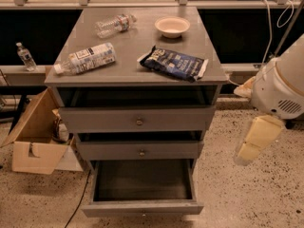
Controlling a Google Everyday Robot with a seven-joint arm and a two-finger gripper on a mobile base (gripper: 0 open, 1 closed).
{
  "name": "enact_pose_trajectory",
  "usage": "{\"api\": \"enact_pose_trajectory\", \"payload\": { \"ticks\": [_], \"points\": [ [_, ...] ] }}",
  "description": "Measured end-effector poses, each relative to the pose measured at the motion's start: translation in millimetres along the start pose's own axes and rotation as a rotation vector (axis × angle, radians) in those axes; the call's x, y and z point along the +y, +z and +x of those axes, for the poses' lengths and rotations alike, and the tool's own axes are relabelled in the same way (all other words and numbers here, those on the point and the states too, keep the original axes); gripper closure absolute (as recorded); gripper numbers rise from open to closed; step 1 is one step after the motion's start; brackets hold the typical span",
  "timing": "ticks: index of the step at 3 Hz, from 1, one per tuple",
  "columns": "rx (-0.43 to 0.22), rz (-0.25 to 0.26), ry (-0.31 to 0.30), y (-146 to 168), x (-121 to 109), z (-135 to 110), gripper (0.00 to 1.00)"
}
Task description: Close bottom drawer
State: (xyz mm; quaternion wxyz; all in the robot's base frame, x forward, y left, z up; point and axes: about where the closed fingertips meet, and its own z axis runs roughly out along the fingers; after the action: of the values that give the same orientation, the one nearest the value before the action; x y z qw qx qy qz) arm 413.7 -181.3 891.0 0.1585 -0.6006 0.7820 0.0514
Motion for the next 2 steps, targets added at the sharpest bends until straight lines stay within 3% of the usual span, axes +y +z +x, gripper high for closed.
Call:
{"api": "enact_pose_trajectory", "payload": {
  "ticks": [2],
  "points": [
    [-0.148, -0.123, -0.017, 113.8, 21.6, 18.9, 0.00]
  ]
}}
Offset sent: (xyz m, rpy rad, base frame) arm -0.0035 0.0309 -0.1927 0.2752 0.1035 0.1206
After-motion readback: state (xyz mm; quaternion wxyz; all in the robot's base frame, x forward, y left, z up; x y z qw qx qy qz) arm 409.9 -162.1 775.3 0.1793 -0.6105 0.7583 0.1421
